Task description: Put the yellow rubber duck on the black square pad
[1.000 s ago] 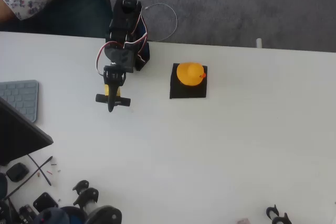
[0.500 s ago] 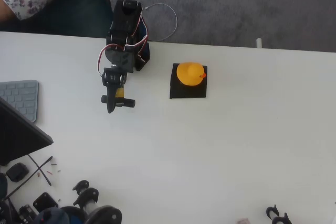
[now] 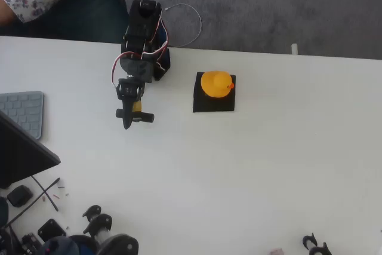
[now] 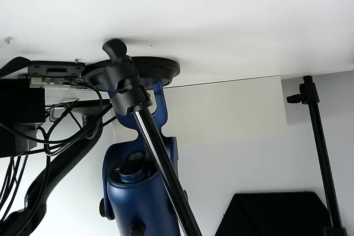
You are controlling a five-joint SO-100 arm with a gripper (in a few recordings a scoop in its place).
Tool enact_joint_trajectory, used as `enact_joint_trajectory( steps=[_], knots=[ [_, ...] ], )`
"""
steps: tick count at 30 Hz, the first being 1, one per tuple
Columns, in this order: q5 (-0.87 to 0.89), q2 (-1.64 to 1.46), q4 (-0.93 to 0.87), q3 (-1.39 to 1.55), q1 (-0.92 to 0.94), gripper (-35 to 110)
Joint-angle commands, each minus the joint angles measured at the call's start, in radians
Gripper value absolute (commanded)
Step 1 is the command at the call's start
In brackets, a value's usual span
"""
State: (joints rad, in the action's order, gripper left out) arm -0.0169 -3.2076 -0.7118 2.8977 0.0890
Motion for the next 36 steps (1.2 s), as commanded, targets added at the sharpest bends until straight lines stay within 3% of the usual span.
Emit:
enact_joint_trajectory(
  steps=[1, 36],
  knots=[
    [-0.038, -0.018, -0.002, 0.006, 0.012, 4],
    [-0.051, -0.021, -0.002, 0.058, 0.021, 3]
  ],
)
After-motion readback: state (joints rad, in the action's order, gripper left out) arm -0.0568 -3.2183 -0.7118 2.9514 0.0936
